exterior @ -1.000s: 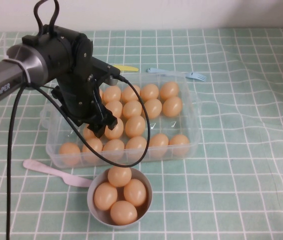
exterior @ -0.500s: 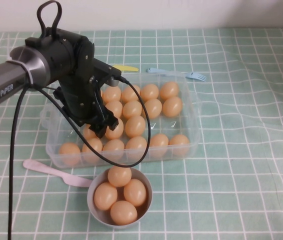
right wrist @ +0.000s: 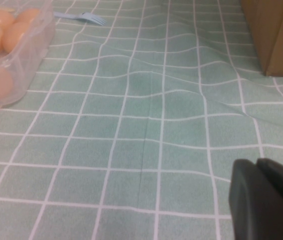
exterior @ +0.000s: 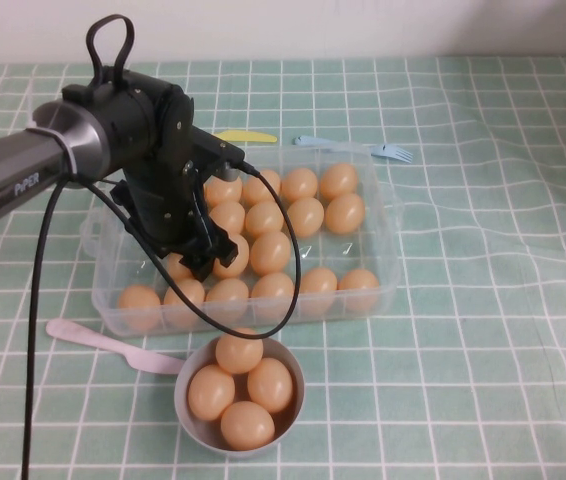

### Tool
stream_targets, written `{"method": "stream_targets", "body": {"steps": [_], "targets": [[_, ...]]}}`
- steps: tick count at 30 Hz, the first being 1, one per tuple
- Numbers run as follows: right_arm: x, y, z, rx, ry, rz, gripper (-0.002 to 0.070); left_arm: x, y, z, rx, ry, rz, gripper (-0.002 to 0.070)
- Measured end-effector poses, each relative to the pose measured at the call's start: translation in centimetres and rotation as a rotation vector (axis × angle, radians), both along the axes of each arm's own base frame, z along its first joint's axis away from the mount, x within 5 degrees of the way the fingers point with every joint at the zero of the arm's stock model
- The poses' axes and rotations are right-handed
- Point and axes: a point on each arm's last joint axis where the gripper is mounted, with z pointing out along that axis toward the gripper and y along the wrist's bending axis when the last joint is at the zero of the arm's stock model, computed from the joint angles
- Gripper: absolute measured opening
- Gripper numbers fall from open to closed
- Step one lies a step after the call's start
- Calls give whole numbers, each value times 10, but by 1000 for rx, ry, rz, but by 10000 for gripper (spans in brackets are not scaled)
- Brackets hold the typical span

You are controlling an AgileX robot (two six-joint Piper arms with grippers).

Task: Take an egg out of the egg box
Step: Pick up the egg from the plastic box

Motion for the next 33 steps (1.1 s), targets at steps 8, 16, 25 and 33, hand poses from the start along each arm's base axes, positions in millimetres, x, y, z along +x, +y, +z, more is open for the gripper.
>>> {"method": "stream_targets", "body": {"steps": [8,16,25,33], "targets": [[0,0,0,0,0,0,-18,1,0,0,1,-6,-2,347],[0,0,0,0,0,0,-18,1,0,0,-2,-12,-2,346],[0,0,0,0,0,0,-18,-2,1,12,-9,-28,-1,342],[0,0,0,0,0,0,-18,-11,7,39,-9,-56,0,342]]}}
